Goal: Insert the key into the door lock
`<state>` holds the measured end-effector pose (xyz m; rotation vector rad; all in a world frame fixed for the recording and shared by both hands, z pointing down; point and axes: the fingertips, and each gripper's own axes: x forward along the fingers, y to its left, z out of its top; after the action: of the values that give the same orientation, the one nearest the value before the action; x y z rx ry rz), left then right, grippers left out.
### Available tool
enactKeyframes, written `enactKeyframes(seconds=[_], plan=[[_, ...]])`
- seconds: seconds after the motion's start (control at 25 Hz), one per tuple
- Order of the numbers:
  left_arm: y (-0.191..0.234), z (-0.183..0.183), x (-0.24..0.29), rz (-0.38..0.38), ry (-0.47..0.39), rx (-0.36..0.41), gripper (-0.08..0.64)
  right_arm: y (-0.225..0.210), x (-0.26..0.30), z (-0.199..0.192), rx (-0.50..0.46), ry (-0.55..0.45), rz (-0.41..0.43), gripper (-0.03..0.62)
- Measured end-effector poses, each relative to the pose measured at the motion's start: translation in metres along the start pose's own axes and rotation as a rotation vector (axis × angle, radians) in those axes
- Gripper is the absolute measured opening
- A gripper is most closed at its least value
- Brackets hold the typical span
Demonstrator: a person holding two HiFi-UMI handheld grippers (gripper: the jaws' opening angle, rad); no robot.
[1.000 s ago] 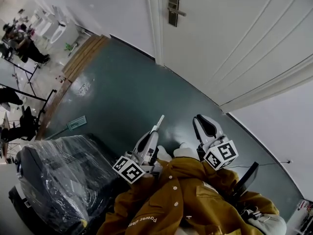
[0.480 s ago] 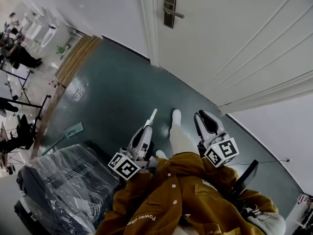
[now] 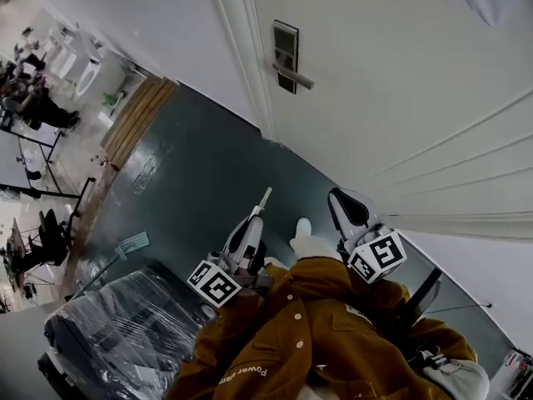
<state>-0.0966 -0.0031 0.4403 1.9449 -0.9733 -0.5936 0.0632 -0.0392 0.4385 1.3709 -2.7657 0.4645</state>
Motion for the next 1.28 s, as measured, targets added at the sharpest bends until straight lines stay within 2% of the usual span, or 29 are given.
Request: enactKeyframes(seconds=[0.28, 0.48, 0.76, 1.04, 1.16, 1.28], plan=[[0.024, 0.022, 0.069, 0.038, -0.003, -0.037, 0.025, -0.046, 0.053, 0.02, 0.013, 0.008, 0.029, 0.006], [0.045, 0.043, 0.116, 0.023, 0.015, -0.063, 0.024, -0.071, 0.089, 0.028, 0.014, 0.016, 0.019, 0.006], [0.078, 0.08, 0.175, -0.028, 0.105, -0.12, 0.025, -0.095, 0.139, 0.049, 0.002, 0.005, -0.062, 0.006], [0.117, 0.115, 0.218, -0.06, 0.215, -0.17, 0.025, -0.108, 0.178, 0.07, -0.015, -0.01, -0.198, 0.006], [0.146, 0.123, 0.232, -0.018, 0.253, -0.184, 0.025, -0.107, 0.191, 0.075, -0.044, -0.003, -0.224, 0.006], [0.171, 0.118, 0.244, 0.052, 0.27, -0.277, 0.025, -0.108, 0.194, 0.076, -0.034, 0.013, -0.235, 0.006]])
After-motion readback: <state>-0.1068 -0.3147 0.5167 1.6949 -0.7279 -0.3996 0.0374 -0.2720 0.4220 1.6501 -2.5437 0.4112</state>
